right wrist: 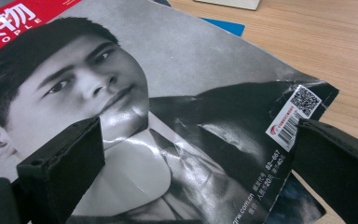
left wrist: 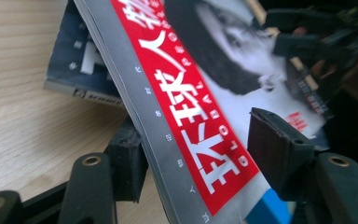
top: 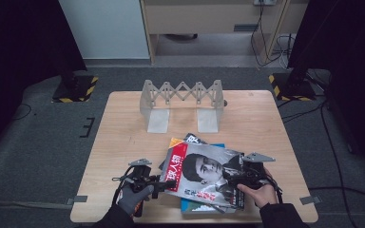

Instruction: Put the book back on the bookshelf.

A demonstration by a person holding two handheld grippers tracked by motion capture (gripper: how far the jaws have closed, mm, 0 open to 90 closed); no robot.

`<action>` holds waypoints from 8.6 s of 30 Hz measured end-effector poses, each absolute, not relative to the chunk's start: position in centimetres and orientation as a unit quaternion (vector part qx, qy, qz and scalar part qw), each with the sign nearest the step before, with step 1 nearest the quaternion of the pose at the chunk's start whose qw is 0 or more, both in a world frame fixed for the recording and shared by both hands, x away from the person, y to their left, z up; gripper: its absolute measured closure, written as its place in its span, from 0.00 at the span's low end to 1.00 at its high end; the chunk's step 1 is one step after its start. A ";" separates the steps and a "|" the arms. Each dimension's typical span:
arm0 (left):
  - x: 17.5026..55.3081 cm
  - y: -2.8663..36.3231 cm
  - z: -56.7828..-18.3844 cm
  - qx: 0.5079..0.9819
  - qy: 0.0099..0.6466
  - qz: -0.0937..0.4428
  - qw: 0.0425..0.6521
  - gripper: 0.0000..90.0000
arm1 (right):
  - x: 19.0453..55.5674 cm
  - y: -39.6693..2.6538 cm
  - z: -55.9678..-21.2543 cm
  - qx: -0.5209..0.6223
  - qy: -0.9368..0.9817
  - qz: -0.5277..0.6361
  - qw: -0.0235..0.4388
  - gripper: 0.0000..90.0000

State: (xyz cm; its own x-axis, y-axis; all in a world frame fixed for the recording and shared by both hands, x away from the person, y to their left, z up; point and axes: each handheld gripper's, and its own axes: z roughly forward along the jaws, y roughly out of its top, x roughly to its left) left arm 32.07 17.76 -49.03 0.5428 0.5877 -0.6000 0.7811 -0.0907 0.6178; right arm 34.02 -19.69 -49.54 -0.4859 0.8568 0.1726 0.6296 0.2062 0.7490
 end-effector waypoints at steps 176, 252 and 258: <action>39.7 29.6 -25.9 0.567 0.521 0.121 0.626 0.96 | 37.0 -29.7 -53.9 0.555 0.740 0.305 0.225 0.00; 47.9 23.1 -33.3 0.599 0.552 0.323 0.482 0.96 | 37.1 -29.5 -53.9 0.548 0.745 0.307 0.224 0.00; 47.4 22.9 -34.0 0.599 0.550 0.330 0.479 0.96 | 37.0 -29.5 -53.9 0.548 0.745 0.307 0.223 0.01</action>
